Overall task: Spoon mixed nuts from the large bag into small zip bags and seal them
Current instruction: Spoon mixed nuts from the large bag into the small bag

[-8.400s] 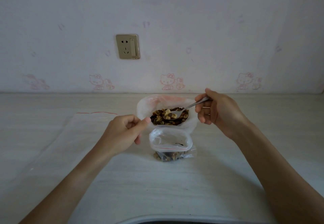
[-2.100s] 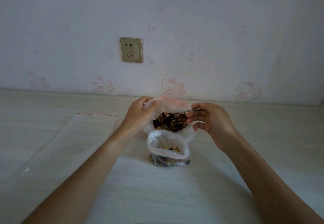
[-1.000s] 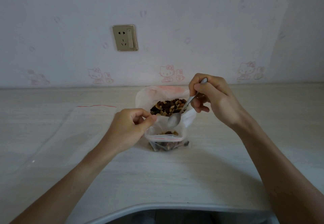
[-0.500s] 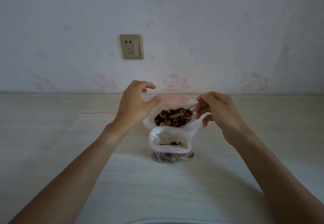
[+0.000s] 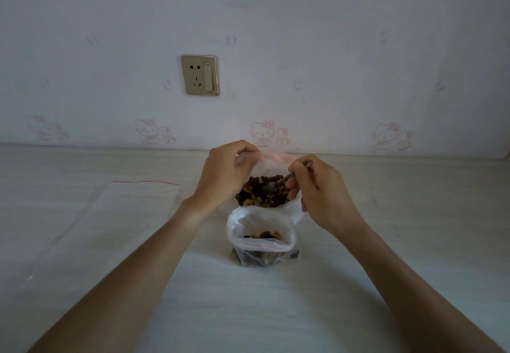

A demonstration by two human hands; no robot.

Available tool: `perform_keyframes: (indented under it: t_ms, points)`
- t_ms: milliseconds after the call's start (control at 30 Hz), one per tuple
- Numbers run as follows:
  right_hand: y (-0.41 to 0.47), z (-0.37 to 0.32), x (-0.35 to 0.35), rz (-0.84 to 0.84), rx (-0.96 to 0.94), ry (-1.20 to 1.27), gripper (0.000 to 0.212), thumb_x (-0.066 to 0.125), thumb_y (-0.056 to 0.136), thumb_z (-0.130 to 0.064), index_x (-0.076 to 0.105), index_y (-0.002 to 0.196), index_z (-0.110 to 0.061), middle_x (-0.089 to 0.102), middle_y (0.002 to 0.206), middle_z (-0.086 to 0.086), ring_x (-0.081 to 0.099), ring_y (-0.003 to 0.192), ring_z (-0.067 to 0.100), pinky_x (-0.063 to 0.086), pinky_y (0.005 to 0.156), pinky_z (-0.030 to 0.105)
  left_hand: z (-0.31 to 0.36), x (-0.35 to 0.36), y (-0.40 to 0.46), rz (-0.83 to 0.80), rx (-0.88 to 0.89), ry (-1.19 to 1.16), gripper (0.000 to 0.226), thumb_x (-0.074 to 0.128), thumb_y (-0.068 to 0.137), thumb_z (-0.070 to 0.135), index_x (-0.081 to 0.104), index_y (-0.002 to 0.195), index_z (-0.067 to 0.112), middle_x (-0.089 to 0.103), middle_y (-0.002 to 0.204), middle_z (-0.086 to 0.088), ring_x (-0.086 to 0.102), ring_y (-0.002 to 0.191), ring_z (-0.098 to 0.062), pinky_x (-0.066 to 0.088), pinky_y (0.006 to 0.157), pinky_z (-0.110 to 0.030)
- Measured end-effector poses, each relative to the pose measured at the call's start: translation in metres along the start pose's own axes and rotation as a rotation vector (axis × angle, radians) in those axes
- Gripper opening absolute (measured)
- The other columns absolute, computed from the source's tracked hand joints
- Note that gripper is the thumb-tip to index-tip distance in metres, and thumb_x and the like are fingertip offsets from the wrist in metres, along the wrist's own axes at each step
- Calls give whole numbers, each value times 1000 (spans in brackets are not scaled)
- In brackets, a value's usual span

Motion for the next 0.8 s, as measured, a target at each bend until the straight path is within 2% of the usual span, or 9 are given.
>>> perform_keyframes:
  t_ms: [133, 200, 333, 600, 800]
  points:
    - [1, 14, 1, -35, 174, 155, 23, 47, 108, -14, 65, 96, -10, 75, 74, 4, 72, 62, 19, 54, 45, 30, 6, 1, -3, 23, 30, -87, 12, 69, 100, 26, 79, 104, 20, 76, 99, 17, 67, 101, 6, 42, 87, -3]
    - [0, 19, 1, -28, 253, 244, 23, 47, 108, -12, 66, 98, -7, 76, 74, 6, 73, 63, 23, 55, 44, 32, 7, 1, -3, 18, 23, -111, 15, 68, 101, 26, 79, 106, 18, 77, 102, 14, 67, 103, 3, 42, 89, -4]
    - [-3, 23, 4, -29, 352, 385, 24, 46, 109, -12, 66, 103, -1, 77, 78, 11, 73, 64, 25, 54, 44, 32, 11, 4, -4, -7, 14, -137, 15, 67, 101, 24, 78, 108, 16, 77, 104, 13, 67, 105, 2, 43, 90, -5]
    - [-5, 26, 5, -8, 390, 427, 26, 45, 109, -13, 66, 107, 1, 77, 81, 14, 75, 67, 28, 56, 46, 34, 10, 5, -4, -19, -3, -169, 12, 68, 101, 25, 78, 105, 21, 76, 103, 17, 66, 104, 7, 42, 91, -5]
    - [-3, 35, -3, -36, 508, 557, 26, 46, 108, -12, 67, 109, 2, 78, 91, 20, 77, 77, 32, 58, 52, 34, 7, 2, -5, -7, -9, -159, 13, 67, 101, 26, 78, 107, 22, 76, 104, 17, 66, 105, 7, 43, 92, -5]
Point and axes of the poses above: each hand's wrist, its own y-axis towards the middle knuckle, its own x-axis out of the palm, z = x × y, the point moved 7 cm from there along y, towards the middle knuckle
